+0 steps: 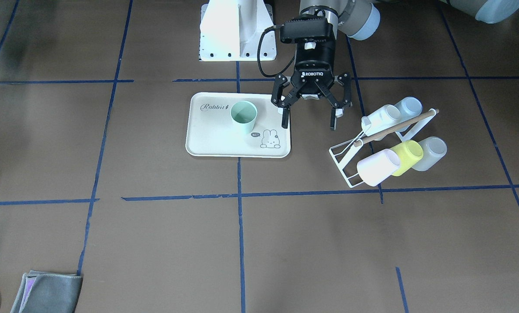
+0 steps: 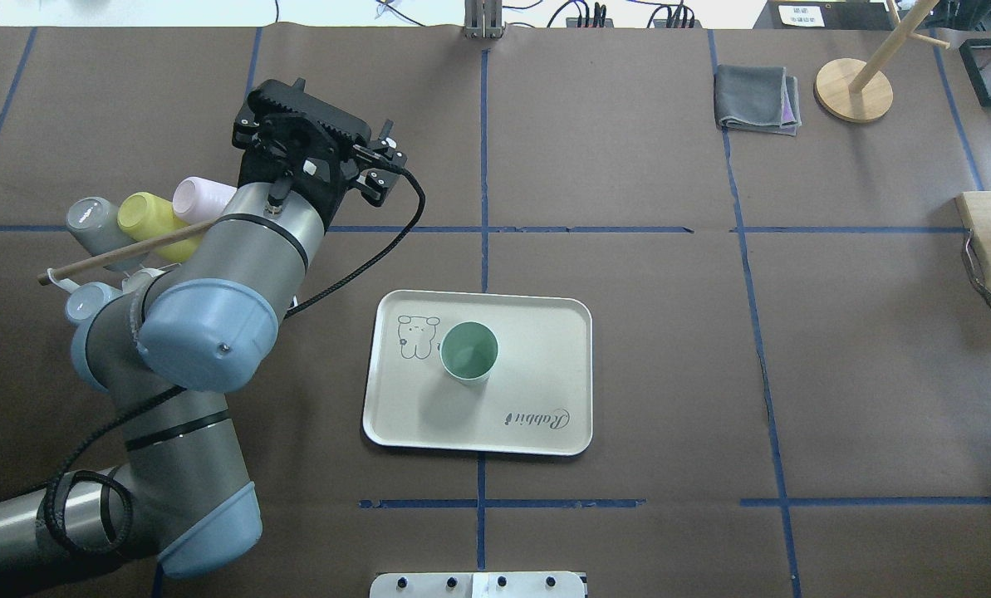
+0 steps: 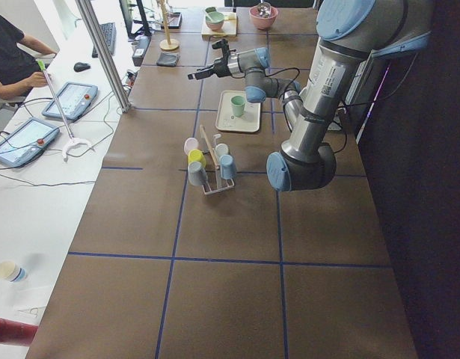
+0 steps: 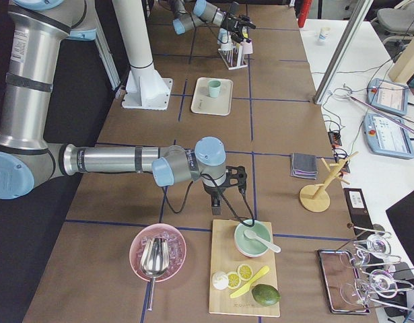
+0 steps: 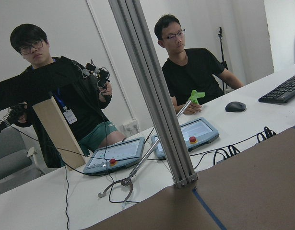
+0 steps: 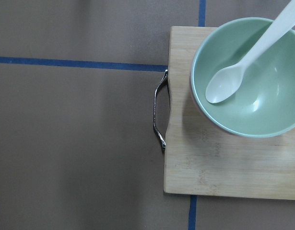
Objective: Pick up and place green cup on tray
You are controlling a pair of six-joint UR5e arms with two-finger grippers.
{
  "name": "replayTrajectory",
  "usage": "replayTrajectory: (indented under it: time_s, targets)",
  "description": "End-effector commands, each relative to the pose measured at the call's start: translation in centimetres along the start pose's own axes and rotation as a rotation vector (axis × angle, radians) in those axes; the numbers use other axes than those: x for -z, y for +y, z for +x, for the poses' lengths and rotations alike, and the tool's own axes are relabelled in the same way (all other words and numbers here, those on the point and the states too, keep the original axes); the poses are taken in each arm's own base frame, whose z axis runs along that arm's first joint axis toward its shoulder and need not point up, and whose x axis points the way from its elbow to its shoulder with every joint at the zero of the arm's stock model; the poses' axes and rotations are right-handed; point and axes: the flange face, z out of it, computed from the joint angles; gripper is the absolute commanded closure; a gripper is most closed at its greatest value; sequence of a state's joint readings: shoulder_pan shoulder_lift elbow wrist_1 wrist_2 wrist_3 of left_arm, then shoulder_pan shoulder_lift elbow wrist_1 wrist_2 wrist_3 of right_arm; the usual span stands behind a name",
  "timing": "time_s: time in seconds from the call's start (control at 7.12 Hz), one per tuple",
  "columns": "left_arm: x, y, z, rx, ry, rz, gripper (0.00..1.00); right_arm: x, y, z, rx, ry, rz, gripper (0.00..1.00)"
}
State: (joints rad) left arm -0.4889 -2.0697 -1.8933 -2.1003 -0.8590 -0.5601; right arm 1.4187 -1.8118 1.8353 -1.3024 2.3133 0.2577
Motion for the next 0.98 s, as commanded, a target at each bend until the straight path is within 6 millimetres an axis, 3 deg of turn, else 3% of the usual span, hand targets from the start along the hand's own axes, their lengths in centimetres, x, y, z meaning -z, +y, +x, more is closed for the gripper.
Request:
replayTrajectory:
  time_s: [0.0, 0.14, 0.28, 0.56, 0.7, 0.84]
  targets:
    - [-2.4, 1.2, -5.4, -0.019, 0.032, -0.124, 0.01, 0.0, 0.0, 0.0, 0.001, -0.002, 0.001, 0.0]
    - [-3.1, 2.1, -8.6, 0.005, 0.047, -0.184, 0.01, 0.1, 0.0, -0.1, 0.002, -0.002, 0.002, 0.0]
    - [-3.5, 2.7, -13.1, 0.039, 0.087, -0.282, 0.01, 0.1, 0.0, -0.1, 0.002, -0.002, 0.002, 0.0]
    - [-2.4, 1.8, -21.4, 0.099, 0.095, -0.524, 0.01, 0.1, 0.1, 0.0, 0.0, -0.001, -0.001, 0.0]
    - [-1.2, 3.6, -26.5, 0.153, 0.075, -0.642, 0.03, -0.1, 0.2, 0.2, -0.007, 0.0, -0.005, 0.0]
    - [0.2, 5.5, -32.9, 0.273, 0.112, -0.762, 0.03, 0.3, 0.2, 0.9, -0.046, 0.005, -0.021, 0.0]
